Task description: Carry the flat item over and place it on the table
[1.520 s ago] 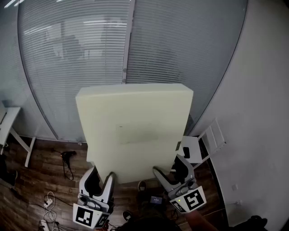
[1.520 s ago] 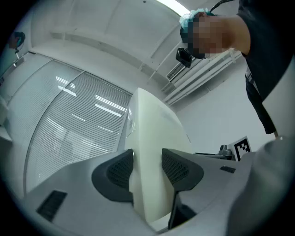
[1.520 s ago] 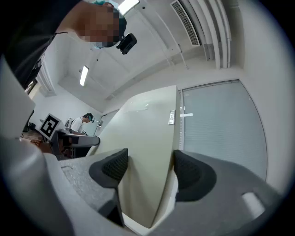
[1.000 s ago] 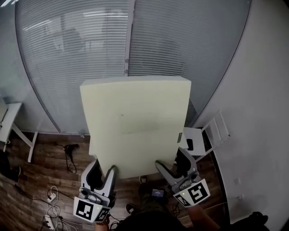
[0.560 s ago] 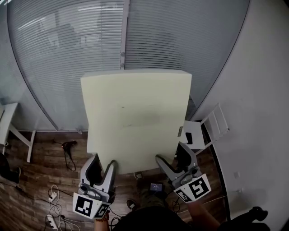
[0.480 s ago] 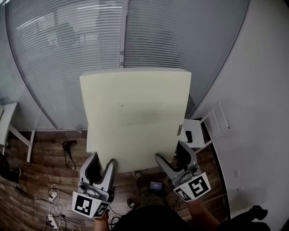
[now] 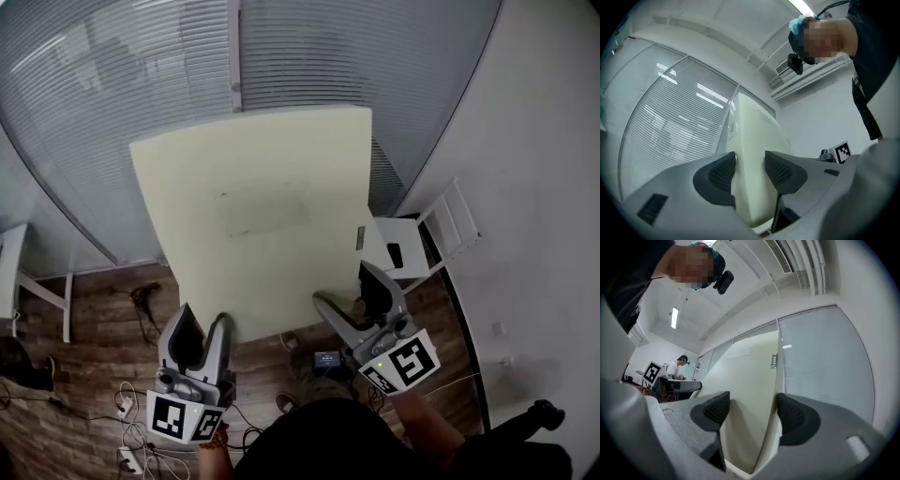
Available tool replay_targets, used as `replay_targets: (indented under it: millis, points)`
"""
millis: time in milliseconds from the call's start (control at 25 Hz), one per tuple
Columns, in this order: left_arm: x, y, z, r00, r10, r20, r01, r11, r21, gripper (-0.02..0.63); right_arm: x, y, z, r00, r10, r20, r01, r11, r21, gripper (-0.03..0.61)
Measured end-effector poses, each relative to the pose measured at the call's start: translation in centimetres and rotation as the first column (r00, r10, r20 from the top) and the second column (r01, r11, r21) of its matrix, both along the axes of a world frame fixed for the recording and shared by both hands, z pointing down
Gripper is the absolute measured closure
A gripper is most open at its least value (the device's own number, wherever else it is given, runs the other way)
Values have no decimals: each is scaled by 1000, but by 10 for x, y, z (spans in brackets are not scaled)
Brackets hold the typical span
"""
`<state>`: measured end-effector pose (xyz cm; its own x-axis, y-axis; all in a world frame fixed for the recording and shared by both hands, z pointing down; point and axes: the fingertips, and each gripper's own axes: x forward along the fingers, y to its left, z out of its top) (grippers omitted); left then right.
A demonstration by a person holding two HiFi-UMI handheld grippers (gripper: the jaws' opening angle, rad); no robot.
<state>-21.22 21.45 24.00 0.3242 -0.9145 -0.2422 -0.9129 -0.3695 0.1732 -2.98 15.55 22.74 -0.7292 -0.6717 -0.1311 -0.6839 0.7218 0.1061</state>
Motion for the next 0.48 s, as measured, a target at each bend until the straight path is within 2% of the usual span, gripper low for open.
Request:
replay_targets:
  millis: [160,480]
  points:
    - [-8,-29,5,1000,-1,-2,1,1000,-18,417,-8,-28,5,1000,1,-5,-1,1000,-12,264]
    - [-9,-33,12,1000,12,-3,-12,999,-29,416,-8,-29,11,1000,19,1,-19,1000,-12,264]
